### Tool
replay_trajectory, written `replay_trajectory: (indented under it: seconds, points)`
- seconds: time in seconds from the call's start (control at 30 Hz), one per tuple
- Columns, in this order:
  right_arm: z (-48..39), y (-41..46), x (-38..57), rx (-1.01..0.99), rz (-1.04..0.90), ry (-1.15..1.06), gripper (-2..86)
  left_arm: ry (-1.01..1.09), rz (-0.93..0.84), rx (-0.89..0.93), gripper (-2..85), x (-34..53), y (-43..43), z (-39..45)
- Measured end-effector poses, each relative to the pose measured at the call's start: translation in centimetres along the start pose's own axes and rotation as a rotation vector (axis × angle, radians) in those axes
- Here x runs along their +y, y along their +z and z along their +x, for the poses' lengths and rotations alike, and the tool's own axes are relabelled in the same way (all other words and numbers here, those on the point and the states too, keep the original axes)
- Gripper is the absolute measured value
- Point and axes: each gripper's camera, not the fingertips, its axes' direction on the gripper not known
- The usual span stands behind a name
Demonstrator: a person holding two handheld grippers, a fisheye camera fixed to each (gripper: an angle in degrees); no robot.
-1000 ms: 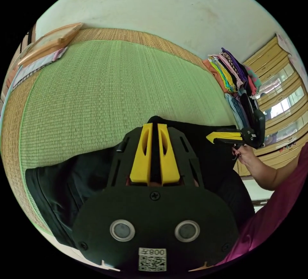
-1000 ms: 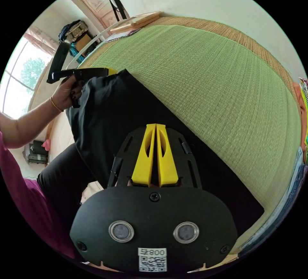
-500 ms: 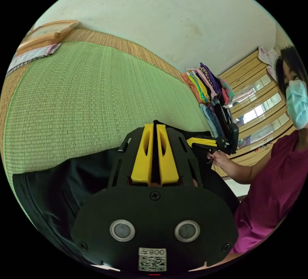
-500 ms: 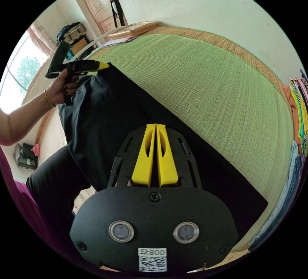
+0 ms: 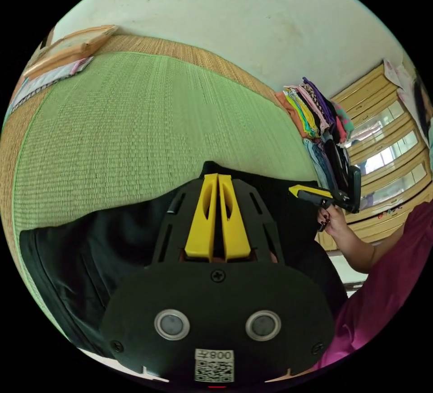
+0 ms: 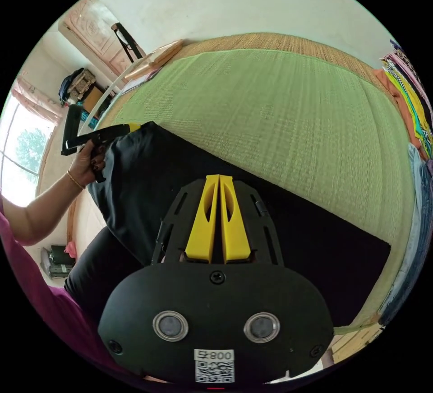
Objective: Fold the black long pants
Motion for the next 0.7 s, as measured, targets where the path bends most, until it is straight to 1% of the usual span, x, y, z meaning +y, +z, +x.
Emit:
replay_trajectory:
  seconds: [0.03,0.07,0.1,0.17,0.23,0.3,0.4,0.5,0.57,0.6,0.63,0.67,0.7]
  points:
    - [0.5,0.5,0.2,-0.012,-0.013,0.003,0.1,-0.026,-0.041,-0.013,0.2,0.0,0.5,0.1]
    - [1.6,0.5,0.6,-0.058,0.016,0.032,0.1,-0.045,-0.068,-0.025,0.2,0.0,0.7,0.3]
    - [2.3,0.7,0.9,-0.084,-0.004,0.052,0.0,-0.058,-0.069,-0.019,0.2,0.0,0.5,0.5]
    - [2.6,0.3,1.5,-0.072,-0.002,0.049,0.0,-0.087,-0.028,0.010,0.2,0.1,-1.5,1.7]
    - [2.3,-0.3,2.5,-0.069,0.003,0.014,0.0,-0.092,-0.017,0.020,0.2,0.6,-3.3,2.9]
    - [1.7,-0.5,4.3,-0.128,-0.029,-0.028,0.0,-0.101,-0.026,0.039,0.1,1.6,-4.9,4.2]
    - [0.0,0.5,7.2,-0.200,-0.099,-0.100,0.0,-0.140,-0.060,0.011,0.1,4.1,-7.2,6.2]
    - [-1.6,2.4,9.9,-0.223,-0.184,-0.150,0.1,-0.199,-0.108,-0.043,0.1,6.5,-8.4,7.8]
    - [-2.2,3.6,11.2,-0.218,-0.216,-0.175,0.1,-0.208,-0.173,-0.134,0.1,7.4,-8.5,9.1]
    - [-2.3,4.8,12.1,-0.176,-0.249,-0.184,0.1,-0.215,-0.145,-0.118,0.1,7.5,-8.9,9.4]
    - [-2.2,5.4,12.5,-0.161,-0.259,-0.188,0.1,-0.268,-0.144,-0.100,0.1,7.4,-9.3,9.8]
    - [-1.7,5.5,13.1,-0.173,-0.228,-0.171,0.1,-0.284,-0.135,-0.103,0.0,7.0,-9.9,10.6]
    - [-1.1,5.7,13.4,-0.185,-0.244,-0.146,0.1,-0.281,-0.127,-0.114,0.0,6.9,-10.2,11.2]
